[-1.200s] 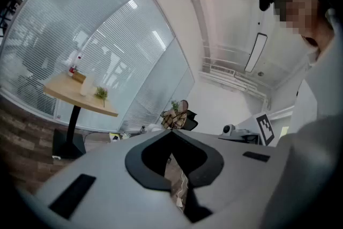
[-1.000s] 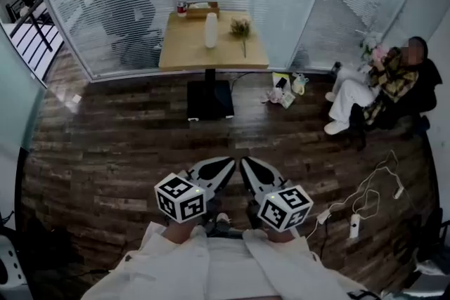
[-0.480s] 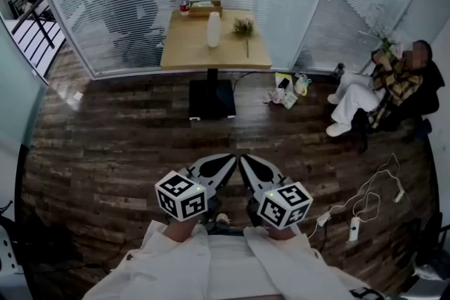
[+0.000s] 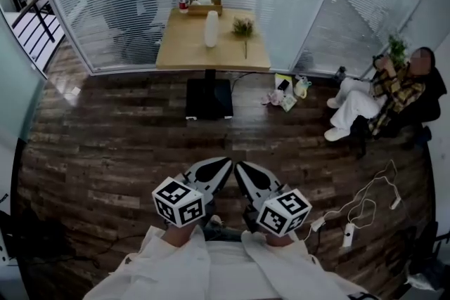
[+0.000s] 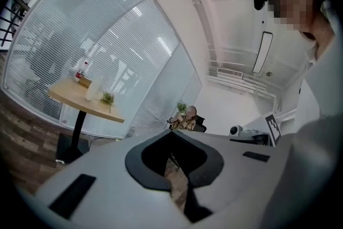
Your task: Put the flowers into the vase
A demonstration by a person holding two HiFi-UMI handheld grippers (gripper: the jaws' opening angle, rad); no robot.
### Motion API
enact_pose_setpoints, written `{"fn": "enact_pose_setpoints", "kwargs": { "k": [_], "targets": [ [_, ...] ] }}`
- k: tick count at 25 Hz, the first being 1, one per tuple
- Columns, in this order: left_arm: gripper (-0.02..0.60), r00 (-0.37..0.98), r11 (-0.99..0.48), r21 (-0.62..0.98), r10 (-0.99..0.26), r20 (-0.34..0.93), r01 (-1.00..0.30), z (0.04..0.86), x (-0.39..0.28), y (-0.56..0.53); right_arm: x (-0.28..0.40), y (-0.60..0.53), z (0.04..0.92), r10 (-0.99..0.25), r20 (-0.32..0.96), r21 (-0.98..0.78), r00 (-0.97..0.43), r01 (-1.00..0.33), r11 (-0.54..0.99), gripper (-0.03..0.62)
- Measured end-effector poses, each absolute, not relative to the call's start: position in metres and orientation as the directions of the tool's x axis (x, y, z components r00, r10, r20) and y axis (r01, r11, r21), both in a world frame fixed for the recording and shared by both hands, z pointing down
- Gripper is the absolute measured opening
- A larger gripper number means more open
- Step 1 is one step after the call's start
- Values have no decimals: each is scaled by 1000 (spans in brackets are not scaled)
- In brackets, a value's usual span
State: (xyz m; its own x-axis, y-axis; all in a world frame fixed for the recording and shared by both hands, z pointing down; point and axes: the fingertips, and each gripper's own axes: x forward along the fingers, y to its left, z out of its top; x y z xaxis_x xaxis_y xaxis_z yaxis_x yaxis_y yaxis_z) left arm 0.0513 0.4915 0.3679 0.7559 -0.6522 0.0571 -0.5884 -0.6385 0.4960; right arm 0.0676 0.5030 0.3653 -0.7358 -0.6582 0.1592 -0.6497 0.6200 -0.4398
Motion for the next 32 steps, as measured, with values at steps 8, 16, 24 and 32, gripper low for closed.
{"fn": "enact_pose_setpoints", "kwargs": {
  "k": [8,16,24,32],
  "targets": [
    [9,764,-623,527,-639,83,-578,387,62,460,77,465,386,-666,207,-457,-717,-673,582,14],
    [9,766,-660,484,-642,35,-575,370,49,362,76,371,375,-711,176,-416,-681,-706,573,14],
    [9,782,-704,451,-623,-19,-549,342,21,239,57,249,337,-747,94,-383,-658,-717,583,14],
    [9,821,-736,444,-571,-3,-511,350,16,156,55,166,345,-798,104,-402,-593,-759,512,14]
  ]
}}
